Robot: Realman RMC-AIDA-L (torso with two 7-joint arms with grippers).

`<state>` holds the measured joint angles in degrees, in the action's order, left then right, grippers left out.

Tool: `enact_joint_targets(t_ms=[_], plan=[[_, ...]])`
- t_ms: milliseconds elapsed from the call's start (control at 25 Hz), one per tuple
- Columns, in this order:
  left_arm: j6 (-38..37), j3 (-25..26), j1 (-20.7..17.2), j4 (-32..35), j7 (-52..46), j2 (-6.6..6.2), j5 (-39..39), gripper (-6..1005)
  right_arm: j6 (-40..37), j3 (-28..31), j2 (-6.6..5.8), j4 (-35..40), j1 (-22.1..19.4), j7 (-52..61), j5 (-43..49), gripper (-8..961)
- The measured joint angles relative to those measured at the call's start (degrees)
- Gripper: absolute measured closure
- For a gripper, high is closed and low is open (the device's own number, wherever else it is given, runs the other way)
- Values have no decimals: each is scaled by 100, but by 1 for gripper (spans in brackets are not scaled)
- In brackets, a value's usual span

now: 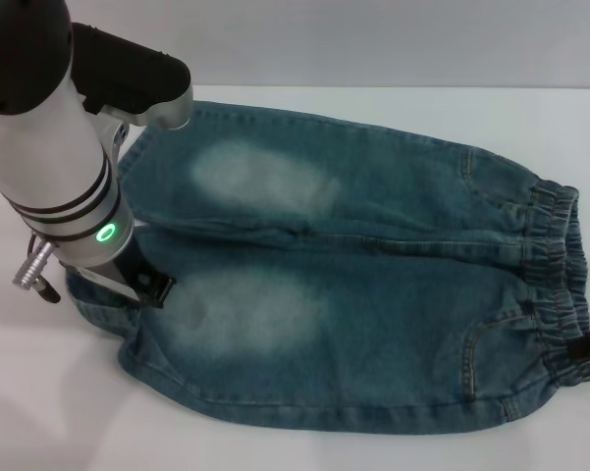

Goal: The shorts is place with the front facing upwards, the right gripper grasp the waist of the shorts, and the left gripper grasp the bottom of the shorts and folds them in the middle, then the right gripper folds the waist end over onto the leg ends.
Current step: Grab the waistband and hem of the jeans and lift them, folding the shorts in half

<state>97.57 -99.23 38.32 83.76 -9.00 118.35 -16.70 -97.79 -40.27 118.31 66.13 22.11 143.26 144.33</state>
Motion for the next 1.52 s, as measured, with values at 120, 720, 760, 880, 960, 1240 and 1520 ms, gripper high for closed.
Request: enact_joint_targets(t_ms=[120,720,760,880,960,1240,1520], plan=[[-8,0,0,0,2,-2,0,981,16,-3,0,-61,28,0,-15,269],[-28,-6,0,0,4,3,0,980,54,-11,8,-359,160,-68,-46,287],[-28,-5,0,3,4,3,0,980,57,-11,7,-375,167,-73,-46,288],[-28,0,1,21,4,3,0,980,60,-13,7,-388,173,-79,-46,292],[-28,-4,1,25,4,3,0,980,64,-13,7,-391,173,-84,-46,294],[-28,-9,0,27,3,4,0,981,75,-15,7,-380,185,-88,-46,302],[-30,-9,0,27,6,4,0,980,131,58,-11,-412,173,-92,-132,311]])
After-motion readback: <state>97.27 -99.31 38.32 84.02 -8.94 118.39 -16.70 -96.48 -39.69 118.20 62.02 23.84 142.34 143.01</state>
